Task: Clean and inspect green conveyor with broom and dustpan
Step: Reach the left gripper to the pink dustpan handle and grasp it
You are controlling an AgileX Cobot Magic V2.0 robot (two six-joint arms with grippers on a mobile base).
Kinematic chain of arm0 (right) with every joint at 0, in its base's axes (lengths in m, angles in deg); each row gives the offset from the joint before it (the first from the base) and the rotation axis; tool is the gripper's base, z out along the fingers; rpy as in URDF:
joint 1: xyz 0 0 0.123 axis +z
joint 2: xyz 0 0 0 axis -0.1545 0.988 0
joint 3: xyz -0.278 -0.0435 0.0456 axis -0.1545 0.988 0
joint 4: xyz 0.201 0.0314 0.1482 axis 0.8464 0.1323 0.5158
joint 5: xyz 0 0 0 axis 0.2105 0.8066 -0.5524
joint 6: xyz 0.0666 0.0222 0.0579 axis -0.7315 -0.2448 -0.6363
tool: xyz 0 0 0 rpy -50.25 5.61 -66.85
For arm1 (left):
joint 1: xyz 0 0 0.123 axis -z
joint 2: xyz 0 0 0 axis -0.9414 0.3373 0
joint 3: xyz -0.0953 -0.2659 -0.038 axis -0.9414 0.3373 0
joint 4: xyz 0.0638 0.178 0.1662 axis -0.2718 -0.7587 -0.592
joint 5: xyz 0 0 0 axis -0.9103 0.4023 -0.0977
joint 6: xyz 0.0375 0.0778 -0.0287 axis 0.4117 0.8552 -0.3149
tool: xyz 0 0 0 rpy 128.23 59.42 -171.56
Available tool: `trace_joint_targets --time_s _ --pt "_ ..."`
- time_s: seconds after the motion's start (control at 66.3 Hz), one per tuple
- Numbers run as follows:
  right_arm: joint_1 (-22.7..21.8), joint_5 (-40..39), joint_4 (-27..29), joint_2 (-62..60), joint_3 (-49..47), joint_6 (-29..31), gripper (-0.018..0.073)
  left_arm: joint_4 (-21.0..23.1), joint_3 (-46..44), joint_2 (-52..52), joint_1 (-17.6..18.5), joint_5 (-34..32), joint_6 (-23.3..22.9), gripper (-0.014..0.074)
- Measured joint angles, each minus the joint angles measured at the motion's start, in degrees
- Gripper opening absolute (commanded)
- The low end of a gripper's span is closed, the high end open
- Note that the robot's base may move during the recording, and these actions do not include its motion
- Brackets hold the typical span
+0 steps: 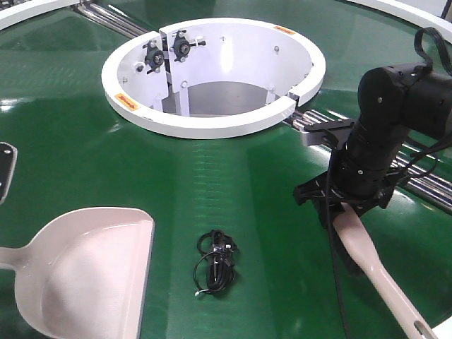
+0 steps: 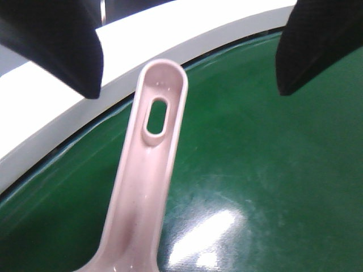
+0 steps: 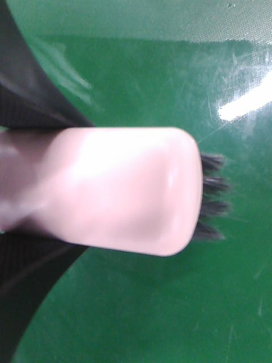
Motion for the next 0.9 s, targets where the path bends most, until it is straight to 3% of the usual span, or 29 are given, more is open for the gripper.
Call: trace_joint_targets --time_s 0.498,0.905 --pt "0.00 0.04 0.00 0.00 0.00 0.00 -0.0010 -0.89 3.07 4.07 -1.38 -0.51 -2.81 0.0569" --pt "0.00 0.04 0.00 0.00 0.00 0.00 -0.0010 -5.80 4.03 5.12 -1.71 -0.50 -2.21 0.0569"
